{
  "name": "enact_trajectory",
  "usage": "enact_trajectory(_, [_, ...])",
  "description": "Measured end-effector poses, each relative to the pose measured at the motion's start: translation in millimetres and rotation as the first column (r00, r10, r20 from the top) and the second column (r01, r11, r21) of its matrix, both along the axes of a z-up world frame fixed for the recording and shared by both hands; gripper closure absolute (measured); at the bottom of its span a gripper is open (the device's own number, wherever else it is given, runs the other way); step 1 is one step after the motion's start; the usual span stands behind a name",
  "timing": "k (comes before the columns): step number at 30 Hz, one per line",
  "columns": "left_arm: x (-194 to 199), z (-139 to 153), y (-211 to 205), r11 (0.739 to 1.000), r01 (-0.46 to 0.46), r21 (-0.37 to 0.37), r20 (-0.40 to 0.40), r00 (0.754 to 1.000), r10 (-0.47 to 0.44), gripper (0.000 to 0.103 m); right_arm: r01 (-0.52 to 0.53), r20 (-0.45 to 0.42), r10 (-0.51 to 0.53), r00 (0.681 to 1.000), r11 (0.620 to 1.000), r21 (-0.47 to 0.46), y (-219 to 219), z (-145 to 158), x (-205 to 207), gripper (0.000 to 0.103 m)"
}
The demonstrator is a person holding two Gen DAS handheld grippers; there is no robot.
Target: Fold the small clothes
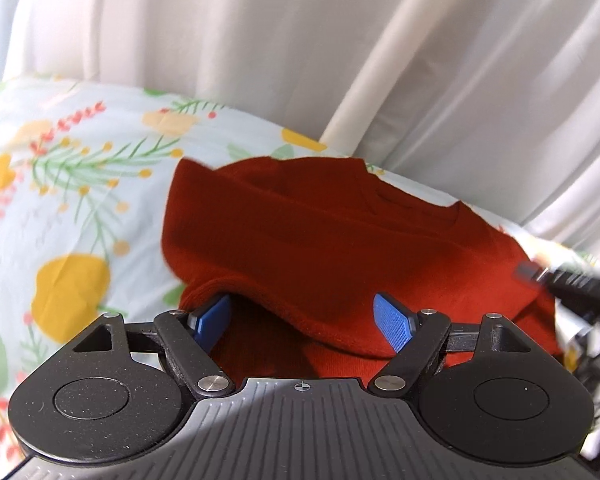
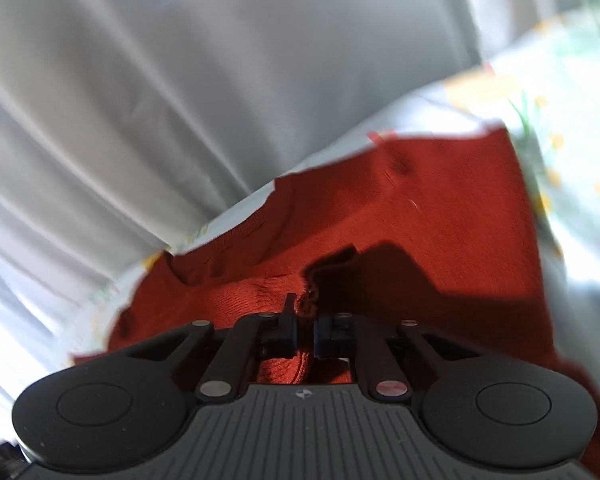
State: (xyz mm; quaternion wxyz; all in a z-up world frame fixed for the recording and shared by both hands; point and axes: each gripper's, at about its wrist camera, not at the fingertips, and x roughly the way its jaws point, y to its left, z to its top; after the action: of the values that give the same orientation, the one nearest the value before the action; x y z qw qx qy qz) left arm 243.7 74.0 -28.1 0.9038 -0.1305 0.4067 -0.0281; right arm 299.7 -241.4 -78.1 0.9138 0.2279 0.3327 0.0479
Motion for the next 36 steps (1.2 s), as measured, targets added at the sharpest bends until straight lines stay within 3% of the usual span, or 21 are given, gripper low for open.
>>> enact_trajectory(3, [6, -4, -5, 0.999, 0.019, 0.035, 0.002, 1.000, -0.019, 0.020, 0.029, 0.151, -0.041, 0.988, 0.996, 0.085, -12, 25, -11, 0.097])
enact_trajectory(5, [10, -7, -5, 0.999, 0.038, 0.024, -0.009, 0.999, -0.038, 0.020, 0.090, 0.193, -0.091, 0.977, 0.996, 0.014, -19, 31, -16, 0.097])
enact_trajectory(7, [12, -6, -8, 0.998, 0.037, 0.059, -0.041, 0.999, -0.035, 0.020, 0.136, 0.162, -0.121, 0.979, 0.987, -0.084, -24, 24, -14, 0.097])
enact_trajectory(10, [9, 4, -5, 0.996, 0.072, 0.055, -0.006, 0.997, -0.072, 0.019, 0.175, 0.067, -0.167, 0.984, 0.976, -0.126, -39, 4, -12, 0.097])
enact_trajectory(14, [19, 9, 1, 0.993, 0.070, 0.091, 0.010, 0.997, -0.071, 0.016, 0.159, -0.012, -0.160, 0.987, 0.986, -0.056, -55, -11, -14, 0.089])
enact_trajectory(16, [30, 6, -1, 0.988, 0.087, 0.127, -0.017, 0.996, -0.085, 0.016, 0.171, -0.011, -0.171, 0.985, 0.985, 0.006, -62, -11, -12, 0.068])
enact_trajectory(20, [45, 0, -6, 0.979, 0.141, 0.149, -0.051, 0.990, -0.134, 0.016, 0.146, -0.033, -0.144, 0.989, 0.987, 0.067, -65, -10, 1, 0.062])
enact_trajectory(23, [55, -9, -11, 0.973, 0.156, 0.172, -0.072, 0.987, -0.146, 0.016, 0.083, -0.065, -0.085, 0.994, 0.996, -0.030, -49, -8, 12, 0.064])
enact_trajectory(24, [58, -12, -13, 0.971, 0.156, 0.180, -0.077, 0.987, -0.144, 0.016, 0.051, -0.053, -0.056, 0.997, 0.995, -0.086, -42, -6, 14, 0.076])
enact_trajectory(25, [60, -15, -14, 0.970, 0.156, 0.185, -0.078, 0.987, -0.144, 0.016, 0.015, -0.050, -0.022, 0.999, 0.992, -0.128, -34, -3, 16, 0.098])
enact_trajectory(28, [64, -20, -17, 0.968, 0.138, 0.209, -0.056, 0.990, -0.129, 0.017, -0.001, 0.038, 0.011, 0.999, 0.968, -0.250, -16, 10, 11, 0.100])
enact_trajectory(31, [67, -22, -21, 0.967, 0.119, 0.227, -0.014, 0.993, -0.118, 0.017, 0.090, 0.153, -0.030, 0.988, 0.911, -0.402, -2, 22, 7, 0.100])
enact_trajectory(36, [69, -25, -23, 0.965, 0.119, 0.232, -0.001, 0.993, -0.122, 0.016, 0.154, 0.124, -0.106, 0.987, 0.856, -0.493, -1, 7, 23, 0.100])
